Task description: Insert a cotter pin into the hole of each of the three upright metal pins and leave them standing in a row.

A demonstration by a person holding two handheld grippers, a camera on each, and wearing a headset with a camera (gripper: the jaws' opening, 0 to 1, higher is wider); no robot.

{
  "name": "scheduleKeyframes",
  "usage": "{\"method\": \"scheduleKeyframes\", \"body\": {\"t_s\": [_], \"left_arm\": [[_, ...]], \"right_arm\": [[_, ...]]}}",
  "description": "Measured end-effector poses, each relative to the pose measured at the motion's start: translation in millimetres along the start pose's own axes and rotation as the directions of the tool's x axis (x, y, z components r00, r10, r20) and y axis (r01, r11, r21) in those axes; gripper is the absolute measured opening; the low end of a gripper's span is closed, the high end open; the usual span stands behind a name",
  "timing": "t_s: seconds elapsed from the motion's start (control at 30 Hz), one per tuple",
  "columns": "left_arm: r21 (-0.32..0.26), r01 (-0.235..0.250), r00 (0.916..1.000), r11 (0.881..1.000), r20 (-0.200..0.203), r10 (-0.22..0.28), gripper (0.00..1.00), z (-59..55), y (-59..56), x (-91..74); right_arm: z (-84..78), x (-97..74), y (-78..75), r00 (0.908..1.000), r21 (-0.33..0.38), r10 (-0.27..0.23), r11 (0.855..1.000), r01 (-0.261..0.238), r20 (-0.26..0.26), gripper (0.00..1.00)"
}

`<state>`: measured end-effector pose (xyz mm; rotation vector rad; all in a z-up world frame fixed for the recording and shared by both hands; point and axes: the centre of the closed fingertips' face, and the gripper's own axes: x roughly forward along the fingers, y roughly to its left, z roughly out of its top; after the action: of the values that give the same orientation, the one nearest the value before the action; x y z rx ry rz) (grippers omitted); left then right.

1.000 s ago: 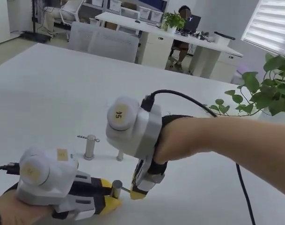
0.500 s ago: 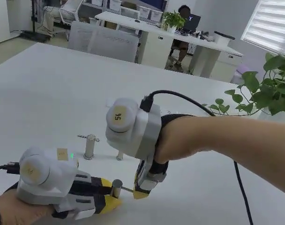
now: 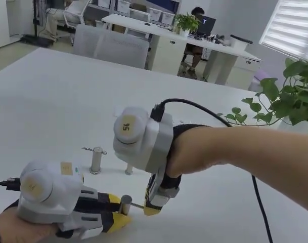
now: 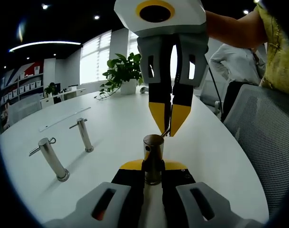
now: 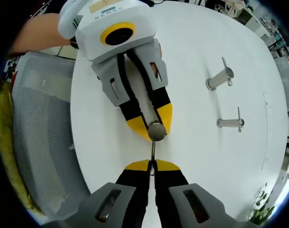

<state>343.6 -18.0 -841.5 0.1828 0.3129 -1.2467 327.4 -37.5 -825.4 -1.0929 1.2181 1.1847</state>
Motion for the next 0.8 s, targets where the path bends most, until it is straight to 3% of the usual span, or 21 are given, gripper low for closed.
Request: {"method": "scheduleKeyframes", "body": {"t_s": [0.8], "left_arm": [[-0.013, 0.000, 1.0000, 1.000, 0.010, 0.000, 0.11, 0.7, 0.6, 0.1]], "right_arm": [[0.5, -3.8, -0.3, 0.9998, 0.035, -0.005, 0.999, 0.005, 0.020, 0.04]]}}
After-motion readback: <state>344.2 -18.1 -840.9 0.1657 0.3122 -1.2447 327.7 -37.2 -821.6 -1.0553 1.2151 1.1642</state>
